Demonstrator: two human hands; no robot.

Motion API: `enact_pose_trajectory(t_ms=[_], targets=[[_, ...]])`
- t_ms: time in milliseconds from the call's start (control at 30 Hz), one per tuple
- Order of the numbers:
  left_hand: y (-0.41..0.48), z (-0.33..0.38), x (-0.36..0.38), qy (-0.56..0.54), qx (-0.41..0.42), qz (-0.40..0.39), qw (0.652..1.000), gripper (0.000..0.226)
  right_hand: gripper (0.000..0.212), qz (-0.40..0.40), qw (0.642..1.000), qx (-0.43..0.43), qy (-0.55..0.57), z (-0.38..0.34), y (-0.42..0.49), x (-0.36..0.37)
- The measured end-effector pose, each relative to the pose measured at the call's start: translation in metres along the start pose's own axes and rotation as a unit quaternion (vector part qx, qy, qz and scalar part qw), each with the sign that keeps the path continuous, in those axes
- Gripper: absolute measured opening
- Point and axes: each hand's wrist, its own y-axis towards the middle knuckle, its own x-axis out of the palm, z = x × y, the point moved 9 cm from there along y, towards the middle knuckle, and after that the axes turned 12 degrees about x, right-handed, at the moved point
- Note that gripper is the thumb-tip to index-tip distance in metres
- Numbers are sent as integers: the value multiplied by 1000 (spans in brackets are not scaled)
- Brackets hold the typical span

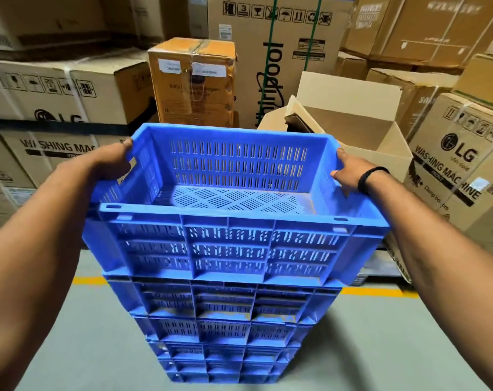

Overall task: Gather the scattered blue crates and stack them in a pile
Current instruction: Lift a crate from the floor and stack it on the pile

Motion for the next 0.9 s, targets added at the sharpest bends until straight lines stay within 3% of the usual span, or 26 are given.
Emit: enact_pose_trajectory(t_ms=[200, 333, 467, 733, 900], targets=[[1, 5, -1, 6, 9, 1, 1000, 48, 66, -22, 1000, 12, 11, 3, 1, 4], [-15, 14, 1, 35, 23, -23, 999, 73, 82, 9, 995, -56, -76, -4, -21, -1], [-35, 22, 19, 155, 40, -91, 983, 95, 92, -8, 976, -134, -172, -3, -52, 12], [-33, 19, 7, 107, 36, -78, 991, 112, 73, -36, 979, -140, -142, -9, -57, 28], [-47, 18, 13, 133, 41, -83, 987, 115, 97, -38, 977, -135, -159, -11, -58, 26]])
